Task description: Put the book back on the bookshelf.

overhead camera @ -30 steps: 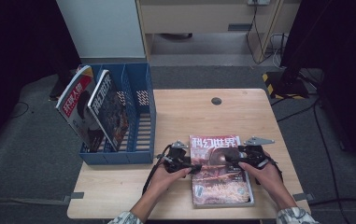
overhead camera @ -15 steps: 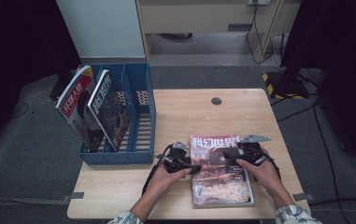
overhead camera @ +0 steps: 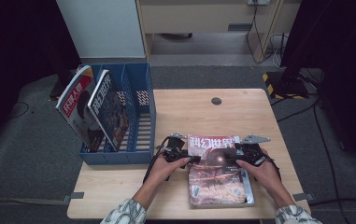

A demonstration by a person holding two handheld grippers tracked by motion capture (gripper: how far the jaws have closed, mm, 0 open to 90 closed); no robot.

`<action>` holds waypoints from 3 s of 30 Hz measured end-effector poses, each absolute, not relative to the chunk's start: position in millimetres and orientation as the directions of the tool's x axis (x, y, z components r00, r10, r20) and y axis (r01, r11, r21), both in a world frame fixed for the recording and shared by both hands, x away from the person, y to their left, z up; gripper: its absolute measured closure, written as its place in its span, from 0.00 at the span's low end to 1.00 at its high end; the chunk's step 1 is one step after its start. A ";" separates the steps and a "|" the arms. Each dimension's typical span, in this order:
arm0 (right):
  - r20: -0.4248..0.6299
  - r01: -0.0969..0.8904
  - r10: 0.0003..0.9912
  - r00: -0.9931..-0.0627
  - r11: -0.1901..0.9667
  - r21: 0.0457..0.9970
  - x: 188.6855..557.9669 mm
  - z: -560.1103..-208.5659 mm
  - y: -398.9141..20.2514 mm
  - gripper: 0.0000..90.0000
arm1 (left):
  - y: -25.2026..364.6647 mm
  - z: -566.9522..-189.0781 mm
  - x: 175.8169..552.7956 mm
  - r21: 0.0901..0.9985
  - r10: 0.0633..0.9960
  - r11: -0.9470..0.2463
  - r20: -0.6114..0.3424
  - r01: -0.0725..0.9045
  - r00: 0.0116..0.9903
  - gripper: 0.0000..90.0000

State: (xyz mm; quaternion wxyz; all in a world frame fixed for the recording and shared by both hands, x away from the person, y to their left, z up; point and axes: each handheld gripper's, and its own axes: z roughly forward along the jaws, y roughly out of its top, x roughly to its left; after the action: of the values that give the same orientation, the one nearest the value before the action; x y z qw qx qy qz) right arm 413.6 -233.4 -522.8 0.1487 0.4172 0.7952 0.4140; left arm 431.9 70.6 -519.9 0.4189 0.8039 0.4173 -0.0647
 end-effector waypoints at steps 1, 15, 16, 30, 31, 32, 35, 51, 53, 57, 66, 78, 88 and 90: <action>0.113 0.542 0.785 -0.609 0.308 0.782 413.2 -522.7 -232.9 0.36 | 71.3 -520.4 433.6 0.619 0.617 -0.298 -0.457 0.727 0.641 0.40; 0.161 0.568 0.782 -0.602 0.278 0.775 419.5 -522.0 -227.1 0.24 | 77.6 -509.0 430.6 0.643 0.629 -0.293 -0.427 0.708 0.649 0.61; 0.164 0.573 0.785 -0.598 0.275 0.772 421.0 -522.1 -226.8 0.24 | 77.8 -508.2 430.7 0.644 0.628 -0.293 -0.427 0.706 0.650 0.63; 0.132 0.547 0.761 -0.635 0.323 0.772 424.9 -521.9 -218.5 0.33 | 66.7 -497.8 448.6 0.627 0.610 -0.308 -0.448 0.716 0.654 0.49; 0.130 0.543 0.755 -0.642 0.328 0.773 424.5 -521.9 -216.9 0.34 | 65.6 -497.5 450.4 0.624 0.606 -0.307 -0.454 0.719 0.653 0.49; 0.130 0.538 0.749 -0.649 0.332 0.775 423.9 -522.1 -215.0 0.35 | 64.2 -496.9 452.2 0.623 0.608 -0.313 -0.449 0.717 0.655 0.49; 0.107 0.523 0.738 -0.666 0.361 0.772 422.7 -521.5 -210.5 0.35 | 63.4 -495.9 455.1 0.620 0.607 -0.310 -0.455 0.721 0.652 0.52; 0.107 0.531 0.745 -0.659 0.359 0.767 420.0 -520.7 -207.5 0.32 | 65.2 -484.5 457.5 0.618 0.613 -0.322 -0.441 0.717 0.656 0.78; 0.104 0.529 0.746 -0.658 0.359 0.769 419.6 -520.8 -207.2 0.33 | 65.7 -483.9 458.1 0.617 0.607 -0.317 -0.451 0.720 0.654 0.78; 0.087 0.516 0.742 -0.665 0.371 0.772 418.6 -521.2 -207.3 0.34 | 66.1 -483.7 460.9 0.602 0.607 -0.299 -0.479 0.741 0.634 0.70; 0.093 0.515 0.742 -0.664 0.364 0.776 418.3 -522.0 -207.5 0.34 | 63.1 -478.2 474.4 0.577 0.602 -0.300 -0.503 0.760 0.619 0.64; 0.091 0.513 0.739 -0.667 0.367 0.776 418.2 -522.0 -207.6 0.34 | 61.5 -480.9 484.0 0.542 0.612 -0.299 -0.522 0.785 0.594 0.67; 0.090 0.512 0.741 -0.665 0.365 0.778 418.1 -522.2 -207.5 0.34 | 53.1 -485.8 479.3 0.534 0.623 -0.289 -0.525 0.794 0.580 0.69; 0.091 0.512 0.740 -0.666 0.366 0.777 418.1 -522.1 -207.7 0.34 | 52.6 -488.0 480.0 0.532 0.624 -0.269 -0.539 0.803 0.566 0.70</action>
State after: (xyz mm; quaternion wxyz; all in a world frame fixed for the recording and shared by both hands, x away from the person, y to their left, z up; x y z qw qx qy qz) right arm 418.1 -207.7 -522.1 0.1385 0.3843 0.8148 0.4115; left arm 480.0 52.6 -488.0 0.4013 0.7887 0.4521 -0.1117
